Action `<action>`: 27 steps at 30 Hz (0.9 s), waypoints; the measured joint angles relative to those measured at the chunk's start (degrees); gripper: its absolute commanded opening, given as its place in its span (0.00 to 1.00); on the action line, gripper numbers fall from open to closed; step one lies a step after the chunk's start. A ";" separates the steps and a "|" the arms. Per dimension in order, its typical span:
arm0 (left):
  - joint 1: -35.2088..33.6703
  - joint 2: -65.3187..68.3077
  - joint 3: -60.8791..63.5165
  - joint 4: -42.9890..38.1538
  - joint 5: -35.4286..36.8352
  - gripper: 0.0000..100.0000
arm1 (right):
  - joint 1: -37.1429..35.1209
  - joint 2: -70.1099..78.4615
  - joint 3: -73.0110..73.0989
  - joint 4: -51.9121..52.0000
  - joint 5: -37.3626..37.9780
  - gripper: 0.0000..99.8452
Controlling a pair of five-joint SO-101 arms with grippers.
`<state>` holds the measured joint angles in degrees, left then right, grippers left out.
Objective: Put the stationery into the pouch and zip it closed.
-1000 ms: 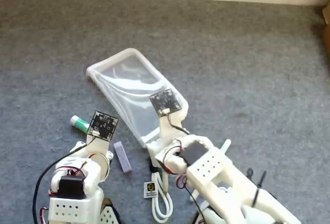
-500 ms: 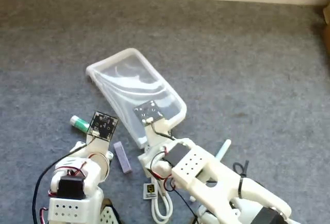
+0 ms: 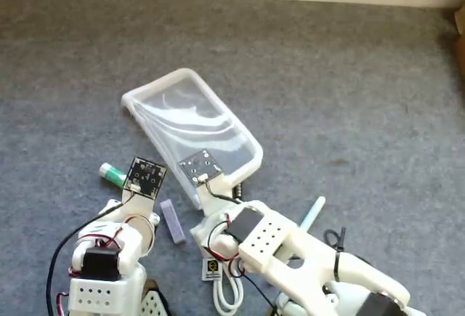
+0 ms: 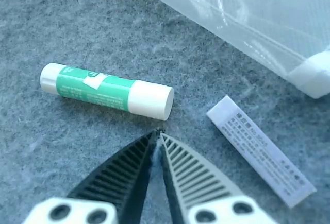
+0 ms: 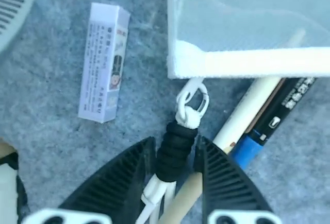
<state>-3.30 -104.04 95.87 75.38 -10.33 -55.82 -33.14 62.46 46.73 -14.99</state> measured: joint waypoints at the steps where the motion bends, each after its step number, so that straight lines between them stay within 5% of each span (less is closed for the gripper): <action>1: 0.00 0.00 0.00 0.00 0.00 0.01 | 0.00 -0.70 0.00 0.00 0.00 0.13; 27: 0.00 0.00 0.00 0.00 0.00 0.01 | 0.00 5.45 0.00 -2.46 0.00 0.13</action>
<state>-3.30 -104.04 95.87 75.38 -10.33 -55.82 -27.69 62.46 44.26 -14.99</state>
